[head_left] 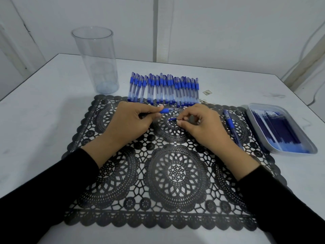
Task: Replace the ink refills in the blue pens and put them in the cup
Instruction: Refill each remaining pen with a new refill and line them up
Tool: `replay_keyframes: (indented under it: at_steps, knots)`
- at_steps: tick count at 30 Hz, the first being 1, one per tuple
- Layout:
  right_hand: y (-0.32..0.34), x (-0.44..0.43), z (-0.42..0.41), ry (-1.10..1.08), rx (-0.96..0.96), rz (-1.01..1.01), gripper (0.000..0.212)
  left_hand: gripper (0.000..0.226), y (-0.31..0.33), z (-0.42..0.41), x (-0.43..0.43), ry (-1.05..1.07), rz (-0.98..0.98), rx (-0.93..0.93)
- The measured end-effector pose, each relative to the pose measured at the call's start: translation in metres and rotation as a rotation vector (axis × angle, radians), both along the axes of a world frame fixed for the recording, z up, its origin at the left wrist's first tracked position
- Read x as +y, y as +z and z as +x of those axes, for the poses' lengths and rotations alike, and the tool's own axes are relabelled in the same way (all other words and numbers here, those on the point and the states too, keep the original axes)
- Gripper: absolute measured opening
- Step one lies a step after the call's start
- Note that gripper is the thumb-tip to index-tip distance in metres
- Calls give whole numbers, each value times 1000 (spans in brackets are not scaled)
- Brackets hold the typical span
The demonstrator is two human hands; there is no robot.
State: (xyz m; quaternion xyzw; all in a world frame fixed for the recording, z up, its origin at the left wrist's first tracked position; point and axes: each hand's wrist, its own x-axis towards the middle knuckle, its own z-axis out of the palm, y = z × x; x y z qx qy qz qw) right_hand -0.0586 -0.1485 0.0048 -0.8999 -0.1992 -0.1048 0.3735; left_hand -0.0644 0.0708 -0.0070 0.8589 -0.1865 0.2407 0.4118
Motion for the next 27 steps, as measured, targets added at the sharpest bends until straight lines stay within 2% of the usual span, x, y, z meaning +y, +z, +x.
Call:
replay_keyframes:
  at_steps: [5, 14, 21, 25, 27]
  knots:
    - [-3, -2, 4, -18, -16, -43, 13, 28, 1, -1, -2, 13, -4, 11]
    - [-3, -6, 5, -48, 51, 5, 16, 26, 1, -1, -4, 3, 16, 19]
    - [-3, -11, 6, -76, 101, 177, 14, 26, 2, -1, -4, 2, 5, 55]
    - [0, -6, 2, -7, 116, 266, 30, 26, 4, -2, -7, 3, -27, 61]
    - [2, -1, 1, 9, 107, 309, 28, 28, 5, -2, -8, 1, -42, 46]
